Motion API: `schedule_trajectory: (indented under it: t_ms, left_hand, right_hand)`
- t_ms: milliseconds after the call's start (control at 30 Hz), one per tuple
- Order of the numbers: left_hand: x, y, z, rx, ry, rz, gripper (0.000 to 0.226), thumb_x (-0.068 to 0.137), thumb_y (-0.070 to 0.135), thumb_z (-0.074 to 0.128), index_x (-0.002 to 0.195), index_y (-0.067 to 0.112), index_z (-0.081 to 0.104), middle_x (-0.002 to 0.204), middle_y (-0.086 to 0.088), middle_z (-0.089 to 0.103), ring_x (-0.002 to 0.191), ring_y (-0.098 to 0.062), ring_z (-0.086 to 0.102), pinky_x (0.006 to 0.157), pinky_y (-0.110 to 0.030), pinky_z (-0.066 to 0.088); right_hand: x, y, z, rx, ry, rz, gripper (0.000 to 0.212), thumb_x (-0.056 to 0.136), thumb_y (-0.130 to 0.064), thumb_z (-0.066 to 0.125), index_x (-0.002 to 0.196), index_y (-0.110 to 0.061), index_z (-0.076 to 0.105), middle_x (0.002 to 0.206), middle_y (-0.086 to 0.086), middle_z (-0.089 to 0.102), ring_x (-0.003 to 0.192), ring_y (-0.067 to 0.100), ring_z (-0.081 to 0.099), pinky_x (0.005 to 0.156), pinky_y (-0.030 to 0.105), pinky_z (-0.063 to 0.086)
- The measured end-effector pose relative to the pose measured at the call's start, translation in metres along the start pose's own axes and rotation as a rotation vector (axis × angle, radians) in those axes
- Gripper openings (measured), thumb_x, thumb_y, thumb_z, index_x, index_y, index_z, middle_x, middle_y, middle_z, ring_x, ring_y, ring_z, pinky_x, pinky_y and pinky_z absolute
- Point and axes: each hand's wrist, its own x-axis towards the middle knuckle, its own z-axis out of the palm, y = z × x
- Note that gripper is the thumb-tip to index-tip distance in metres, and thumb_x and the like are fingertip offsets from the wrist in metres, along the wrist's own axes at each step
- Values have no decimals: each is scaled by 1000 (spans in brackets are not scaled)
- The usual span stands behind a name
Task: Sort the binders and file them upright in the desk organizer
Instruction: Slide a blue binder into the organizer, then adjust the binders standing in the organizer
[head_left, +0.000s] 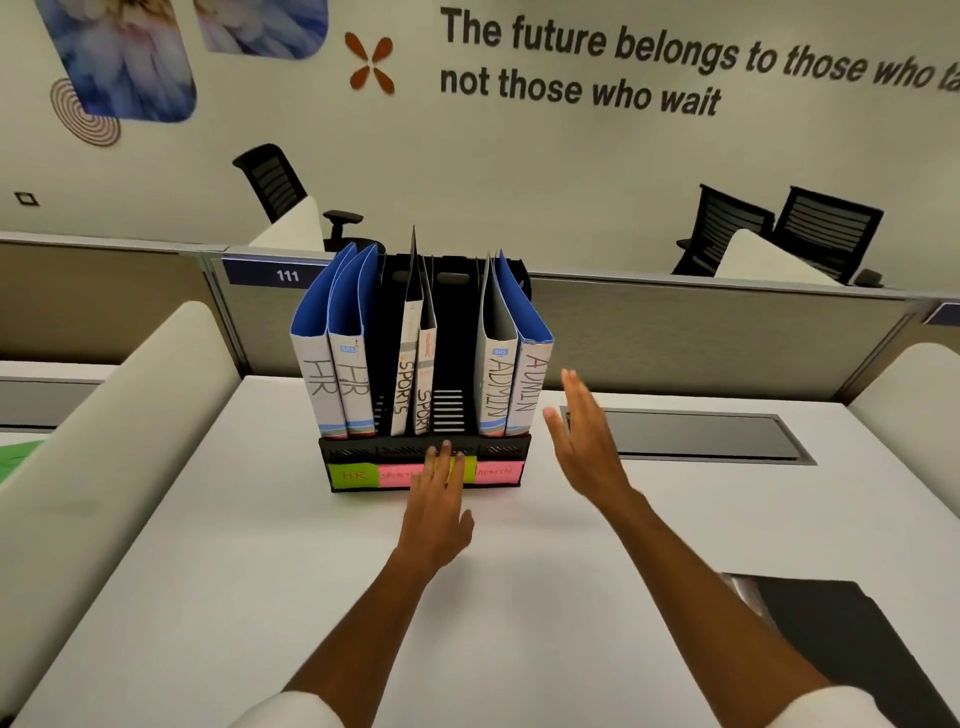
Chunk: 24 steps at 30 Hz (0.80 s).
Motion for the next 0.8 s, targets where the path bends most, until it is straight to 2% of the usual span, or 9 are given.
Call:
schedule_trajectory:
  t_ms: [100,233,333,567,700,800]
  left_hand:
    - [-23,6,14,38,-42,4,78,96,39,47,155,15,2,163,-8,-12,150,-29,-12,123,-43,7]
    - [-48,22,31,23,-105,-4,77,97,46,43,155,18,2,163,-6,-13,150,-28,-10,122,-45,6]
    - [-65,35,45,16,-150,12,77,97,48,39,155,19,-2,162,-5,-17,150,-27,-15,121,-44,0]
    - [-98,86,70,-9,-213,73,76,97,48,38,155,21,-2,163,-2,-13,150,-24,-15,121,-45,-1]
    - [-113,129,81,-47,-247,80,74,98,49,37,155,20,0,163,-2,-10,150,-22,-14,121,-45,-1]
    - [-127,164,89,-96,-281,69,74,98,51,37,155,20,3,164,-2,-8,150,-22,-13,121,-45,0]
  right_hand:
    - [-51,23,11,-139,-123,83,62,100,-49,32,154,-25,12,162,0,14,149,19,14,120,44,18]
    - [-117,48,20,-259,-277,218,65,98,-56,27,154,-31,7,163,-4,2,150,21,2,121,45,6]
    - [-157,63,20,-306,-316,269,66,97,-59,24,154,-32,6,163,-5,-1,150,22,-1,120,45,4]
    - [-221,86,-17,-298,-245,348,65,97,-60,23,154,-32,10,163,-4,1,150,20,-3,120,45,3]
    - [-244,99,-53,-383,-183,383,71,91,-64,9,154,-31,11,163,-2,2,150,20,-1,121,43,5]
    - [-262,114,-82,-400,-164,415,66,95,-59,20,154,-30,13,163,1,4,150,23,4,121,44,8]
